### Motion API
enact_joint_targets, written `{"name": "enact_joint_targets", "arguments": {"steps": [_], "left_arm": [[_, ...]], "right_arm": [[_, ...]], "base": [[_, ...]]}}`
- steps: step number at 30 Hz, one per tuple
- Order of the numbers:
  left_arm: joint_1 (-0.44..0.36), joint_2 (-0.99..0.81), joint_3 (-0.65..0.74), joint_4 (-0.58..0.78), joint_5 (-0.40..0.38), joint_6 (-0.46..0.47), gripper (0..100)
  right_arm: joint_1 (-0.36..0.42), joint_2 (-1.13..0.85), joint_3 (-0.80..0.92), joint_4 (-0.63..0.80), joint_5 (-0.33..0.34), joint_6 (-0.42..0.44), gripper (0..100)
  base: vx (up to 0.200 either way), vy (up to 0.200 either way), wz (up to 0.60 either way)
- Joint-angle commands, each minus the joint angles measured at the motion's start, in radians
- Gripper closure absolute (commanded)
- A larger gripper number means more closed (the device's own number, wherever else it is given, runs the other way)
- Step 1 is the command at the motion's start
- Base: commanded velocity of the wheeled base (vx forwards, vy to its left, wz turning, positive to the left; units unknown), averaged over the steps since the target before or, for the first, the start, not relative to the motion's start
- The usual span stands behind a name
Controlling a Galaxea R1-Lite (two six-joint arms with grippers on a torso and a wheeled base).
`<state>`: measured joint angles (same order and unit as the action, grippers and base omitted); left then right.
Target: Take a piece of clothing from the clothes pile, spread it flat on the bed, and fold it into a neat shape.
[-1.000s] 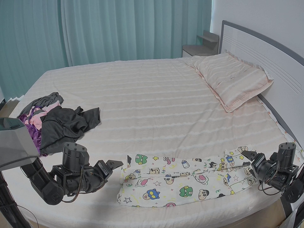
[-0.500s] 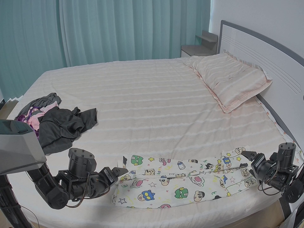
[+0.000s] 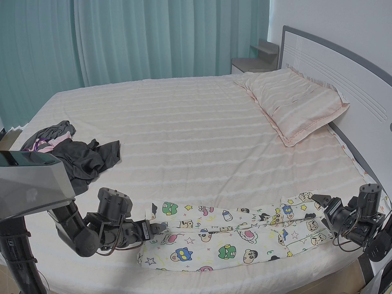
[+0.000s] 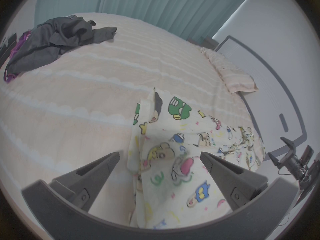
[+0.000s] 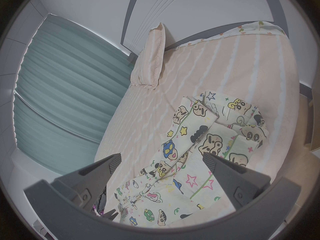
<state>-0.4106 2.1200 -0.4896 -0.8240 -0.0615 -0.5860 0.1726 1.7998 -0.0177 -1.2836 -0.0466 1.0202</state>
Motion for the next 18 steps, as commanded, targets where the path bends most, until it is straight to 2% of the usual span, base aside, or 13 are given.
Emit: {"name": "enact_joint_targets", "arguments": {"steps": [1,8,18], "left_arm": [[0.041,0.121,-0.138,0.056,0.0,0.043,0],[0.024,0.167,-0.192,0.08,0.0,0.046,0],[-0.005,0.159,-0.182,0.088,-0.001,0.046,0]], "right_arm": [[0.002,0.004,0.018,0.0,-0.001,0.0,0],[0.005,0.003,0.018,0.023,0.002,-0.002,0],[0.005,0.003,0.018,0.024,0.004,-0.002,0]], "base": [[0.0,0.0,0.0],[0.0,0.0,0.0],[0.0,0.0,0.0]]}}
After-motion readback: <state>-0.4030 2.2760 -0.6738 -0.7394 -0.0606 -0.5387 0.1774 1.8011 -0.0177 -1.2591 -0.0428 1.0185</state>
